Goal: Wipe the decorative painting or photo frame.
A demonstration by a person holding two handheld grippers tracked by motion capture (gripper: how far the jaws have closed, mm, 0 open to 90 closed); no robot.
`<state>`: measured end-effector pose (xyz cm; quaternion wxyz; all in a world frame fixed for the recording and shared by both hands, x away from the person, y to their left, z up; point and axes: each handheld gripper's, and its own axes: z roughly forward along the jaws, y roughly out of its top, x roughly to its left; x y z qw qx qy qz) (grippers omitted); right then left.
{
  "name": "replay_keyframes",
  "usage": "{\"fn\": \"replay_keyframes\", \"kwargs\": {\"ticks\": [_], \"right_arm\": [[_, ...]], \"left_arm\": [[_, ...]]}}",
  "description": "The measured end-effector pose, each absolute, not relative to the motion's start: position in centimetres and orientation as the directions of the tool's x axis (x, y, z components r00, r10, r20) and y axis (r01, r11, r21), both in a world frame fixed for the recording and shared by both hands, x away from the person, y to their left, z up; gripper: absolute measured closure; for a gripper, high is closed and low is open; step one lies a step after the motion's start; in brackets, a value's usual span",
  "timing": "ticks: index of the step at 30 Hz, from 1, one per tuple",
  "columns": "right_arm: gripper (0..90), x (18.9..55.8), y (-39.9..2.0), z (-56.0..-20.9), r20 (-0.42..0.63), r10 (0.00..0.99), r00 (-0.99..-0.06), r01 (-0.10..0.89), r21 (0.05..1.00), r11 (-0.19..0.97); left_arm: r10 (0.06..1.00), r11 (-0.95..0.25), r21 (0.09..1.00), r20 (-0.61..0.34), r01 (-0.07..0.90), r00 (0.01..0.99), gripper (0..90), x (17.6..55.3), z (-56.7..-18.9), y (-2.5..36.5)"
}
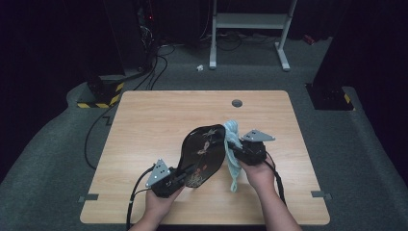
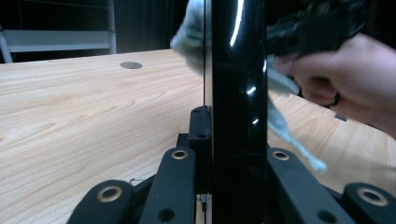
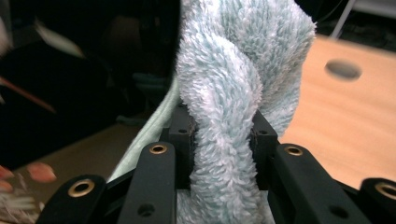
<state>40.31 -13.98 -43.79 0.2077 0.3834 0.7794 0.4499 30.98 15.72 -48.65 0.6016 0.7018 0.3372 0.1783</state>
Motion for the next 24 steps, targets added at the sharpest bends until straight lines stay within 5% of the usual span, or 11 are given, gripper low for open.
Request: {"fn": "replay_keyframes", "kwargs": {"ticks": [18,24], "right_arm": [[68.1,38.8,-13.3,-37.4,-0.074,0.772,-0.631,0.244,0.926,0.288],[67.9,38.9,-13.4,-37.5,-0.066,0.773,-0.631,0.262,0.920,0.293]], "left_arm": [[0.688,-0.050,0.964,-0.156,0.261,0.709,80.3,31.0,-48.6,15.7],[0.686,-0.051,0.964,-0.156,0.261,0.710,80.2,31.0,-48.6,15.8]]}}
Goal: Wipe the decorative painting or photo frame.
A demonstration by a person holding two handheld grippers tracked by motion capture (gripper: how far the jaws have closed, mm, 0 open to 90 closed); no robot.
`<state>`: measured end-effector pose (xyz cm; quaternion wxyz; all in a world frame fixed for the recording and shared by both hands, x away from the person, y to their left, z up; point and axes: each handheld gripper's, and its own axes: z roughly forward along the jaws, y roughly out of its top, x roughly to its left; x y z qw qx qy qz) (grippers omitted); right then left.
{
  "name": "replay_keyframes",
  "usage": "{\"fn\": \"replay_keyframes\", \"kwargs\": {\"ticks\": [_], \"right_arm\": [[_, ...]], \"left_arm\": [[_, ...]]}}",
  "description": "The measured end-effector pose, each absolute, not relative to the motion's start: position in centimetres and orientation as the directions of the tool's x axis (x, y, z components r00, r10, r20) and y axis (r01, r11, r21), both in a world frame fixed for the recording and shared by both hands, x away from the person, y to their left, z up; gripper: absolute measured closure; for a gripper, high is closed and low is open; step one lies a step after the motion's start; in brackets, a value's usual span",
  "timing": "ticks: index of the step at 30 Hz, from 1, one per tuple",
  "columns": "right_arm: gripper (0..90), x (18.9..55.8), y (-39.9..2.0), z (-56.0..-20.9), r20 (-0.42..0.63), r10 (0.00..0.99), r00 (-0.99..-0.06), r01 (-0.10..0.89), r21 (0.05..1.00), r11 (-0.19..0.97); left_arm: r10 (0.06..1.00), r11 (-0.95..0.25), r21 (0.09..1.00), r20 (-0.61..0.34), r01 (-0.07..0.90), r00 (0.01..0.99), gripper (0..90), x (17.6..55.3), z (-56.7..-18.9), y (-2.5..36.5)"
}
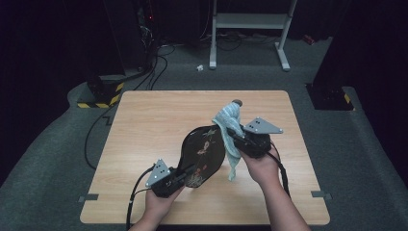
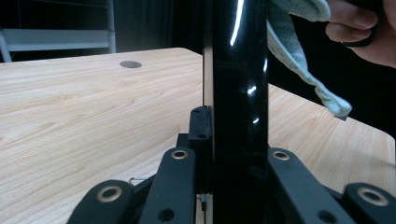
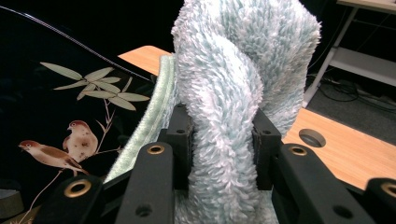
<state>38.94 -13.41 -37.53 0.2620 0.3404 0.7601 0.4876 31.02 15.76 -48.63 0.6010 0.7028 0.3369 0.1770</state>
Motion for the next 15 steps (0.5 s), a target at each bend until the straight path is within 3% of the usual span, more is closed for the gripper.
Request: {"fn": "replay_keyframes", "kwargs": {"ticks": [15], "right_arm": [[68.4,39.46,-14.29,-38.49,-0.022,0.772,-0.636,0.288,0.921,0.263]], "left_arm": [[0.686,-0.053,0.964,-0.155,0.261,0.711,80.2,31.01,-48.61,15.74]]}}
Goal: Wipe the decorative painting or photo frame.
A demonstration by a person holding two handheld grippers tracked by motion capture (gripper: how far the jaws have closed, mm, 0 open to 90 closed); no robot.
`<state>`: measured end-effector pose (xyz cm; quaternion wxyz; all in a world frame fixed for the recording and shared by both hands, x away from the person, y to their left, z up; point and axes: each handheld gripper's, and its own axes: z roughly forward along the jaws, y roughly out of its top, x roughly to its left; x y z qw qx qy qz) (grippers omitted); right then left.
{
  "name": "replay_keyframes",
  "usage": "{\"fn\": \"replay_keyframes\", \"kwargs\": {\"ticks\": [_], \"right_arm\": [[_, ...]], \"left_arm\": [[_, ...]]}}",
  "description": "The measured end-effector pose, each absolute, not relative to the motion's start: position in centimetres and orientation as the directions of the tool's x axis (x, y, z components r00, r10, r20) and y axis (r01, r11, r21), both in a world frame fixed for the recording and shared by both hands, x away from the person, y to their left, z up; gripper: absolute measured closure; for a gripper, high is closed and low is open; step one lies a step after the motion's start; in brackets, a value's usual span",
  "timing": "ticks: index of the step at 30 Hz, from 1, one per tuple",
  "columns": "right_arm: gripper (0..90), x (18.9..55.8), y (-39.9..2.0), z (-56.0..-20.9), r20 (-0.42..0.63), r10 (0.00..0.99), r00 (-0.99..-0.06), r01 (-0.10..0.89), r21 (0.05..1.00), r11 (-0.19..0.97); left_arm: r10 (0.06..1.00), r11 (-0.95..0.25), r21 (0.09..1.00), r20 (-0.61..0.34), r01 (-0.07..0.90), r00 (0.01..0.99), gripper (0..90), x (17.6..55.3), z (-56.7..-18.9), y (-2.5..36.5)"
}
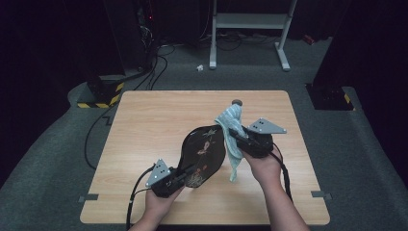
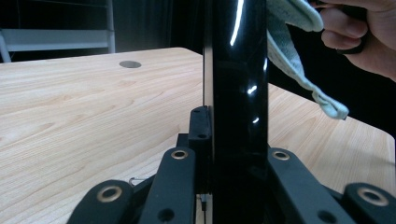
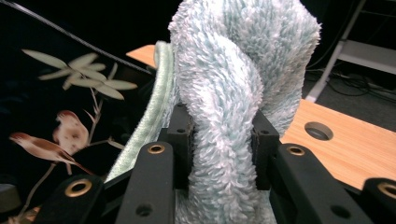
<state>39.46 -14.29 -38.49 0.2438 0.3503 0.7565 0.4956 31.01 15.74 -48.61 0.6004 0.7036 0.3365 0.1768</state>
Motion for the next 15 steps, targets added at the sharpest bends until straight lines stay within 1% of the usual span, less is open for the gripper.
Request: {"fn": "replay_keyframes", "kwargs": {"ticks": [5,9,15], "right_arm": [[67.8,39.7,-14.7,-39.1,0.008,0.766,-0.642,0.308,0.918,0.249],[67.9,40.0,-15.2,-39.7,0.010,0.769,-0.640,0.328,0.908,0.260],[68.8,40.6,-15.3,-42.3,0.031,0.752,-0.658,0.392,0.867,0.307]], "left_arm": [[0.686,-0.051,0.964,-0.155,0.259,0.711,80.2,31.0,-48.6,15.7],[0.684,-0.052,0.965,-0.154,0.258,0.713,80.2,31.0,-48.6,15.7],[0.685,-0.052,0.964,-0.155,0.260,0.712,80.2,31.0,-48.6,15.7]]}}
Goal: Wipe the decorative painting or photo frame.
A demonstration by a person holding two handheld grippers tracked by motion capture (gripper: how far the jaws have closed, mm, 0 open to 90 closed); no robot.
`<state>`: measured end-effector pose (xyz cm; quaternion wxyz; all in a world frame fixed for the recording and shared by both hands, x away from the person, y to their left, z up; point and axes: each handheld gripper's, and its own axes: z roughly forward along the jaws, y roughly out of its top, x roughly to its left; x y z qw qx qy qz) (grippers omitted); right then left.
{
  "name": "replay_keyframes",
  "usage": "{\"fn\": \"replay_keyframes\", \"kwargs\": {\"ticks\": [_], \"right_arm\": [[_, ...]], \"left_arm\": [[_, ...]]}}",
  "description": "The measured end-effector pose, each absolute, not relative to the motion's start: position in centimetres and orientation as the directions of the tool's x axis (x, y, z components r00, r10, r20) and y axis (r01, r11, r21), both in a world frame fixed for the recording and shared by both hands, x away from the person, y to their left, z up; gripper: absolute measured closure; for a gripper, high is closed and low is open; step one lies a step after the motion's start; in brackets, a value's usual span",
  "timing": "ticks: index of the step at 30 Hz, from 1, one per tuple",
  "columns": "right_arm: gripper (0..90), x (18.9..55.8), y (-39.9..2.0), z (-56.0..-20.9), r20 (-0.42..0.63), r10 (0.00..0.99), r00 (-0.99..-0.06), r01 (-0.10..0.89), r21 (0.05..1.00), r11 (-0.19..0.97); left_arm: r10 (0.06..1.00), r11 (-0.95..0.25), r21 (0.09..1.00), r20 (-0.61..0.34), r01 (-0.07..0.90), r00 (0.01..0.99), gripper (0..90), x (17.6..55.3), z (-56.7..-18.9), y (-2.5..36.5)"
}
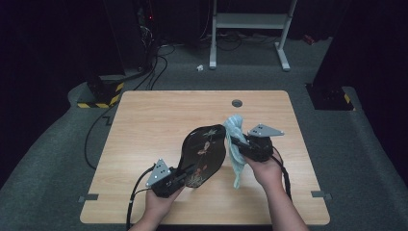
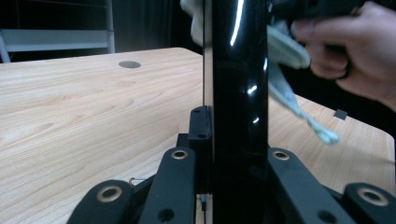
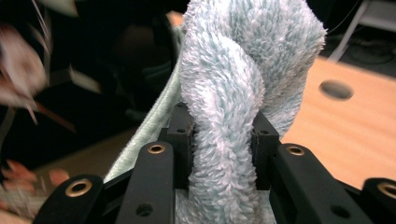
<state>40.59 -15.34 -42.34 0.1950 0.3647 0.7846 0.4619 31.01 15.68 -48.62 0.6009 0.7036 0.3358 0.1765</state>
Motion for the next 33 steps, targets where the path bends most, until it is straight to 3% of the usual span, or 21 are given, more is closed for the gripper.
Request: {"fn": "replay_keyframes", "kwargs": {"ticks": [7,18,26,33], "right_arm": [[69.2,40.3,-15.0,-46.1,0.030,0.740,-0.672,0.430,0.829,0.357],[69.5,38.9,-15.2,-40.2,-0.080,0.745,-0.662,0.272,0.901,0.338],[69.5,37.8,-13.9,-36.8,-0.100,0.694,-0.713,0.185,0.928,0.323],[69.4,39.1,-14.8,-39.0,-0.044,0.728,-0.684,0.271,0.911,0.309]], "left_arm": [[0.684,-0.051,0.964,-0.156,0.260,0.712,80.2,31.0,-48.6,15.7],[0.685,-0.054,0.964,-0.154,0.260,0.712,80.2,31.0,-48.6,15.7],[0.685,-0.058,0.964,-0.150,0.258,0.713,80.1,31.1,-48.6,15.6],[0.685,-0.059,0.964,-0.148,0.257,0.713,80.0,31.1,-48.6,15.5]]}}
